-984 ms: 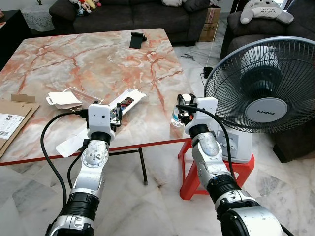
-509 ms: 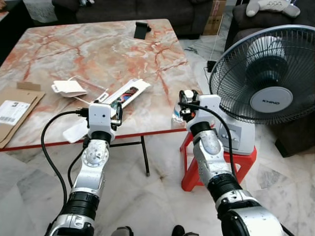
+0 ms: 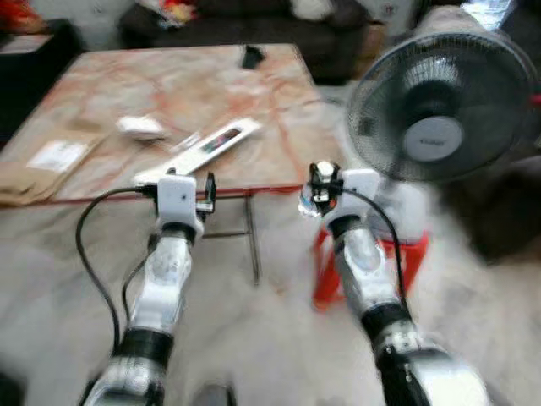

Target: Picking trash to rubbish bin

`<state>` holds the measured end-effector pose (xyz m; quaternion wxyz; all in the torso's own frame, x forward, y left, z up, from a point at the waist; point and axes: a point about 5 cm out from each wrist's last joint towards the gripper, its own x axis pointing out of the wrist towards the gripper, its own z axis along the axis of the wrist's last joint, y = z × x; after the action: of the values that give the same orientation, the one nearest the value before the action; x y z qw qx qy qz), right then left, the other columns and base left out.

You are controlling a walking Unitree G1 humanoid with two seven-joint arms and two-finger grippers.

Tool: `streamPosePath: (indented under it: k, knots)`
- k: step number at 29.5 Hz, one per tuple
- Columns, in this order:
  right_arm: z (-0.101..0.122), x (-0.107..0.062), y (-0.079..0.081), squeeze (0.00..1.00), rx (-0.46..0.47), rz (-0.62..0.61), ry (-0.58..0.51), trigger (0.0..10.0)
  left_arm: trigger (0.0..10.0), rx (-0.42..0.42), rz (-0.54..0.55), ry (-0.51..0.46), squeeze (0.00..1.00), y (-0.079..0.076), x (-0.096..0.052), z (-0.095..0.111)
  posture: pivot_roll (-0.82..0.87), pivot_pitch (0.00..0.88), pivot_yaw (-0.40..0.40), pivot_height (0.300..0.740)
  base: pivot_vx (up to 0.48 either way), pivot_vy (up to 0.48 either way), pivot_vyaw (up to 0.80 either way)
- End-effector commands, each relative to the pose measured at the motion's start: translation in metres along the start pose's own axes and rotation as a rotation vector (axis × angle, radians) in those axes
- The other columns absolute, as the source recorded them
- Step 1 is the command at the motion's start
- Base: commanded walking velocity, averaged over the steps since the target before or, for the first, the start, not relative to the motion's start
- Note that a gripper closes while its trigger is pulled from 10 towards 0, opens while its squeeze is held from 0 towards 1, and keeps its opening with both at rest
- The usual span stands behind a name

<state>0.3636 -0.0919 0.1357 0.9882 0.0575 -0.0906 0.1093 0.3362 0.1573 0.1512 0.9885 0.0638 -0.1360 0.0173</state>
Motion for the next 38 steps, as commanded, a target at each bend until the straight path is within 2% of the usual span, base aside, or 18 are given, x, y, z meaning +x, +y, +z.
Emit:
streamPosePath:
  k: [1, 4, 9, 10, 11, 14, 15, 16, 17, 18, 20, 23, 24, 25, 26, 28, 34, 38]
  knots:
    - [0.006, 0.004, 0.0, 0.0, -0.004, 0.002, -0.019, 10.0, 10.0, 0.003, -0.006, -0.02, 0.0, 0.0, 0.005, 0.006, 0.13, 0.108, -0.004, 0.74, -0.251, 0.0, 0.0]
    - [-0.008, -0.002, -0.007, 0.0, 0.015, -0.026, 0.056, 10.0, 10.0, 0.017, 0.006, 0.028, 0.0, 0.007, 0.0, -0.007, 0.13, 0.108, -0.005, 0.74, 0.0, 0.0, 0.0]
    - [-0.047, -0.027, -0.021, 0.0, 0.05, -0.071, 0.237, 10.0, 10.0, 0.057, 0.004, 0.201, 0.0, 0.021, -0.016, -0.045, 0.13, 0.109, -0.007, 0.74, 0.0, 0.0, 0.0]
    - [-0.047, -0.027, -0.021, 0.0, 0.05, -0.071, 0.237, 10.0, 10.0, 0.057, 0.004, 0.201, 0.0, 0.021, -0.016, -0.045, 0.13, 0.109, -0.007, 0.74, 0.0, 0.0, 0.0]
    - [-0.06, -0.038, -0.026, 0.0, 0.063, -0.092, 0.298, 10.0, 10.0, 0.086, -0.014, 0.272, 0.0, 0.025, -0.024, -0.06, 0.13, 0.109, -0.007, 0.74, 0.0, 0.0, 0.0]
    - [-0.083, -0.059, -0.033, 0.0, 0.045, -0.116, 0.429, 10.0, 10.0, 0.092, -0.029, 0.376, 0.0, 0.03, -0.039, -0.081, 0.13, 0.112, -0.007, 0.74, 0.0, 0.0, 0.0]
    - [-0.099, -0.077, -0.038, 0.0, 0.072, -0.149, 0.517, 10.0, 10.0, 0.105, -0.034, 0.459, 0.0, 0.035, -0.053, -0.098, 0.13, 0.113, -0.008, 0.74, 0.0, 0.0, 0.0]
    - [-0.099, -0.077, -0.038, 0.0, 0.072, -0.149, 0.517, 10.0, 10.0, 0.105, -0.034, 0.459, 0.0, 0.035, -0.053, -0.098, 0.13, 0.113, -0.008, 0.74, 0.0, 0.0, 0.0]
    - [-0.109, -0.09, -0.041, 0.0, 0.078, -0.169, 0.581, 10.0, 10.0, 0.127, -0.04, 0.513, 0.0, 0.038, -0.063, -0.108, 0.13, 0.116, -0.008, 0.74, 0.0, 0.0, 0.0]
    - [-0.113, -0.095, -0.043, 0.0, 0.067, -0.175, 0.606, 10.0, 10.0, 0.13, -0.044, 0.538, 0.0, 0.039, -0.067, -0.112, 0.13, 0.116, -0.008, 0.74, 0.0, 0.0, 0.0]
    - [-0.114, -0.096, -0.043, 0.0, 0.065, -0.176, 0.61, 10.0, 10.0, 0.129, -0.046, 0.543, 0.0, 0.039, -0.068, -0.113, 0.13, 0.116, -0.008, 0.74, 0.0, 0.0, 0.0]
    - [-0.139, -0.136, -0.05, 0.0, 0.073, -0.229, 0.785, 10.0, 10.0, 0.133, -0.062, 0.764, 0.0, 0.046, -0.107, -0.144, 0.13, 0.118, -0.011, 0.74, 0.0, 0.0, 0.0]
    - [-0.149, -0.156, -0.053, 0.0, 0.072, -0.254, 0.863, 10.0, 10.0, 0.147, -0.074, 0.861, 0.0, 0.048, -0.128, -0.156, 0.12, 0.119, -0.008, 0.74, 0.0, 0.0, 0.0]
    - [-0.153, -0.164, -0.053, 0.0, 0.075, -0.261, 0.895, 10.0, 10.0, 0.148, -0.07, 0.9, 0.0, 0.05, -0.137, -0.16, 0.12, 0.119, -0.008, 0.74, 0.0, 0.0, 0.0]
    - [-0.153, -0.164, -0.053, 0.0, 0.075, -0.261, 0.895, 10.0, 10.0, 0.148, -0.07, 0.9, 0.0, 0.05, -0.137, -0.16, 0.12, 0.119, -0.008, 0.74, 0.0, 0.0, 0.0]
    - [-0.163, -0.187, -0.053, 0.0, 0.075, -0.272, 0.983, 10.0, 10.0, 0.128, -0.017, 1.005, 0.0, 0.055, -0.162, -0.171, 0.13, 0.116, -0.008, 0.74, 0.0, 0.0, 0.0]
    - [-0.172, -0.214, -0.054, 0.0, 0.053, -0.296, 1.069, 10.0, 10.0, 0.109, 0.033, 1.118, 0.0, 0.056, -0.193, -0.18, 0.13, 0.112, -0.006, 0.74, 0.0, 0.0, 0.24]
    - [-0.173, -0.219, -0.052, 0.0, 0.061, -0.293, 1.08, 10.0, 10.0, 0.094, 0.038, 1.119, 0.0, 0.053, -0.195, -0.181, 0.13, 0.109, -0.003, 0.74, 0.0, 0.0, 0.8]
